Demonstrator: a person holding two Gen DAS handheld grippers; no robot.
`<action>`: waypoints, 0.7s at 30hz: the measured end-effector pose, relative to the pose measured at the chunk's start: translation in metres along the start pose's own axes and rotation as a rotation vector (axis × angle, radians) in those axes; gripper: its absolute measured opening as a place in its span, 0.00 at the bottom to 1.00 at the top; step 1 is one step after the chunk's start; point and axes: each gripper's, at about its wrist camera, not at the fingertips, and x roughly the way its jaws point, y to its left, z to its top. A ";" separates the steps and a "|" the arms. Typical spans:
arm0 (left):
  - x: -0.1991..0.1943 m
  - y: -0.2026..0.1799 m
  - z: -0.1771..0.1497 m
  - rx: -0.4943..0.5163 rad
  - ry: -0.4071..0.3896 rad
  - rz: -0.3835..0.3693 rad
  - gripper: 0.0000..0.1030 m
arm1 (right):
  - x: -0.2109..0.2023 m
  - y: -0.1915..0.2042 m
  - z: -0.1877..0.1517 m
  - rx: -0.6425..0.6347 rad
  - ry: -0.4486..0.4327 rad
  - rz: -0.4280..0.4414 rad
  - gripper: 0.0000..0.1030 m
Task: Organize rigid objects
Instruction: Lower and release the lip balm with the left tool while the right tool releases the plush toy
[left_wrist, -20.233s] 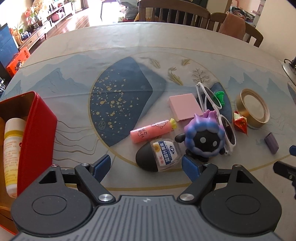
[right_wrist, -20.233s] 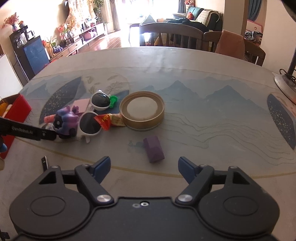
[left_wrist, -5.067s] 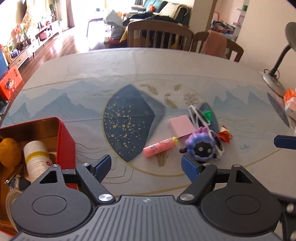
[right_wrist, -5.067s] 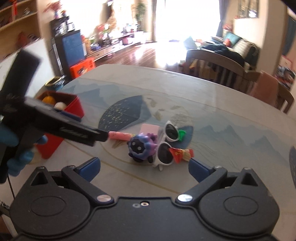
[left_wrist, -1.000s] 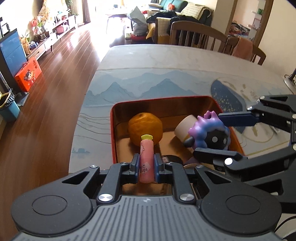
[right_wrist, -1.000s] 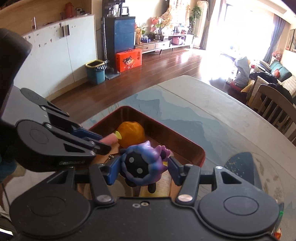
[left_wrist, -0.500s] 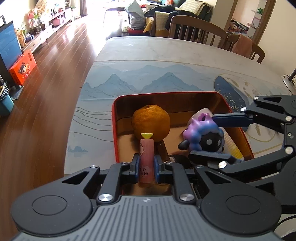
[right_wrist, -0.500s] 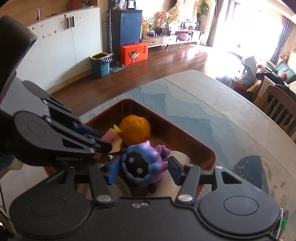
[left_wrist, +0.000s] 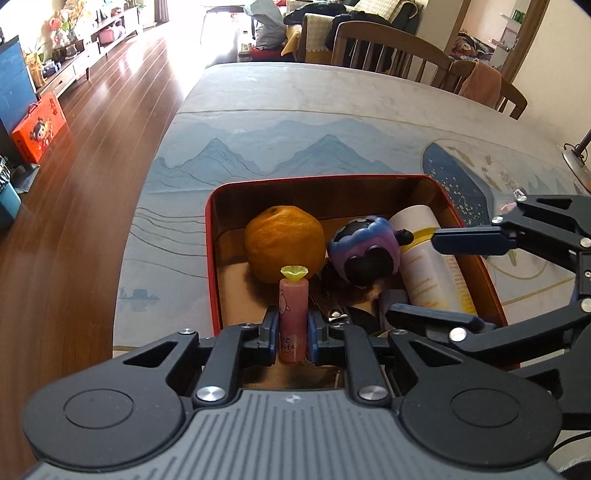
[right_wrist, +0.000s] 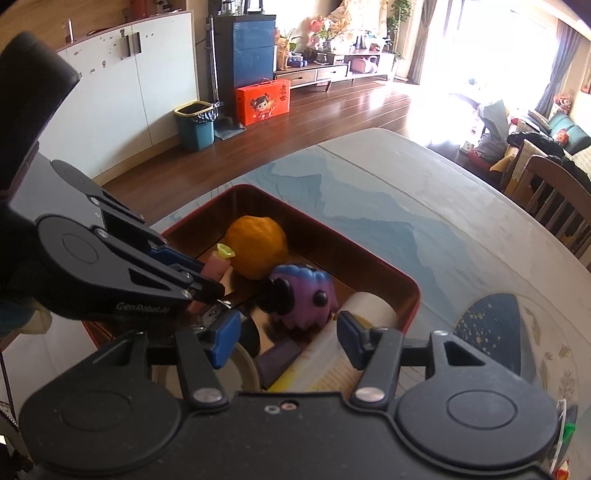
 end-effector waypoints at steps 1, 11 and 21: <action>0.000 0.000 0.000 -0.005 0.002 -0.003 0.15 | -0.001 0.000 0.000 0.007 -0.004 0.000 0.58; -0.011 0.003 -0.007 -0.052 -0.003 -0.022 0.25 | -0.024 -0.002 -0.007 0.075 -0.050 0.004 0.62; -0.044 -0.012 -0.012 -0.050 -0.084 -0.016 0.37 | -0.054 -0.001 -0.015 0.116 -0.104 0.006 0.69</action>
